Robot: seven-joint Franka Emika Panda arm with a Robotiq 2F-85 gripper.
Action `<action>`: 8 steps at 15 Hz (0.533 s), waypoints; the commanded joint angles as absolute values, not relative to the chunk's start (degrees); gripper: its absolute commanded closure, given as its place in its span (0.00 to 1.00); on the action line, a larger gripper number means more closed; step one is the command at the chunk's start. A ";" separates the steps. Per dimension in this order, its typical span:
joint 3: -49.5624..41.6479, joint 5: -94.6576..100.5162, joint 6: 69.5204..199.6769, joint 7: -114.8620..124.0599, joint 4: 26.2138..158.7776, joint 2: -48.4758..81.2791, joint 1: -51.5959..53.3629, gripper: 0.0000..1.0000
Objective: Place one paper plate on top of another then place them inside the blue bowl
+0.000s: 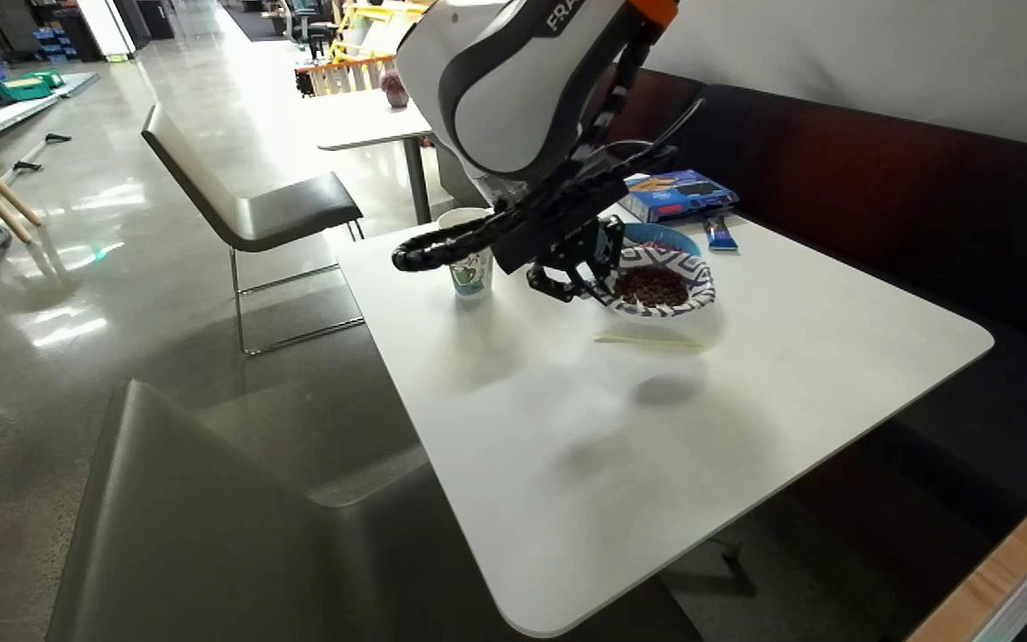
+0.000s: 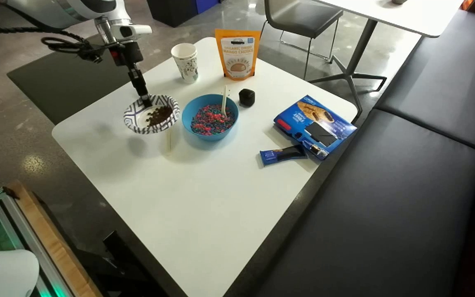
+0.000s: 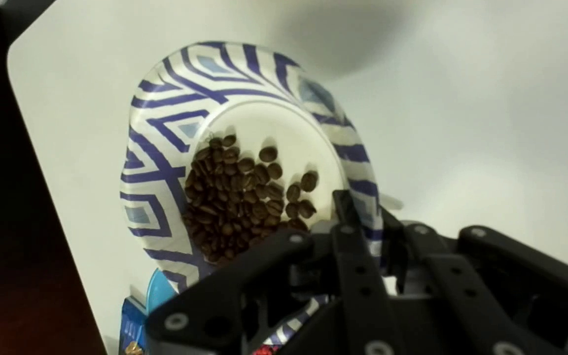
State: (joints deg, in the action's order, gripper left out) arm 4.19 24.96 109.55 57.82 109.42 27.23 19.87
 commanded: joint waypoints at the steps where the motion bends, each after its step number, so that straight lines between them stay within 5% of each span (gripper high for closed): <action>1: 3.26 29.39 104.23 54.37 105.81 27.68 20.94 0.98; 8: 2.54 32.09 103.25 48.19 103.70 26.35 18.51 0.93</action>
